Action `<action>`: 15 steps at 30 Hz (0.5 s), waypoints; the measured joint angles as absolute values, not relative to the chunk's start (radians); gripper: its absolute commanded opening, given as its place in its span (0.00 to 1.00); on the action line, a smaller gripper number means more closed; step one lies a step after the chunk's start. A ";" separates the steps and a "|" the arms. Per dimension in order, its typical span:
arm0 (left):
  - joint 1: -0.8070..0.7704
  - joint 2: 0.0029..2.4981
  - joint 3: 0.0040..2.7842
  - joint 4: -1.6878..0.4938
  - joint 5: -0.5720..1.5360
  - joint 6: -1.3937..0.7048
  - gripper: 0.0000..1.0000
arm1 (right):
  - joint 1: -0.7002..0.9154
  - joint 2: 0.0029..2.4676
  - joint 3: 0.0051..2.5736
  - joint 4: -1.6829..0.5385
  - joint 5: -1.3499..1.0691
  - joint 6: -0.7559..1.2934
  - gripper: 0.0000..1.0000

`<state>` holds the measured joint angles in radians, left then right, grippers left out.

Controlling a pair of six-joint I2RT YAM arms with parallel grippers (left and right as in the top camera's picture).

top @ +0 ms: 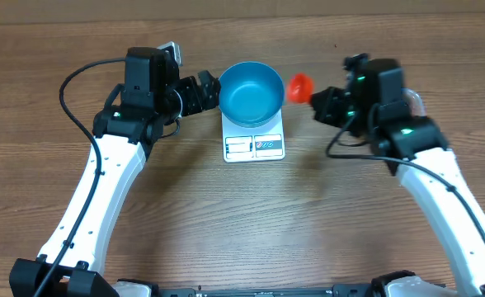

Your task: Scoop item into bowl and weigh 150g on scale

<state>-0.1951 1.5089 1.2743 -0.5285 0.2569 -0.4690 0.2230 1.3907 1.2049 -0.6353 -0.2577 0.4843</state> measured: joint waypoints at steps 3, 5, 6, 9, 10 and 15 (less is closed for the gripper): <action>-0.207 1.509 1.274 -0.562 0.257 -0.422 0.28 | 0.150 1.373 1.231 -0.716 -0.258 0.447 0.04; -0.228 1.509 1.274 -0.590 0.256 -0.408 0.07 | 0.097 1.362 1.236 -0.753 -0.257 0.429 0.04; -0.244 1.509 1.274 -0.605 0.256 -0.404 0.04 | 0.068 1.357 1.237 -0.768 -0.257 0.421 0.04; -0.304 1.509 1.274 -0.638 0.255 -0.388 0.04 | -0.012 1.353 1.237 -0.804 -0.256 0.408 0.04; -0.326 1.509 1.274 -0.647 0.251 -0.389 0.04 | -0.030 1.353 1.237 -0.810 -0.255 0.406 0.04; -0.453 1.509 1.274 -0.666 0.175 -0.421 0.04 | -0.086 1.353 1.238 -0.817 -0.254 0.394 0.04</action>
<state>-0.4534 1.5093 1.2739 -0.6662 0.1745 -0.4206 -0.0864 1.3529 1.2377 -0.8169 -0.2539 0.3943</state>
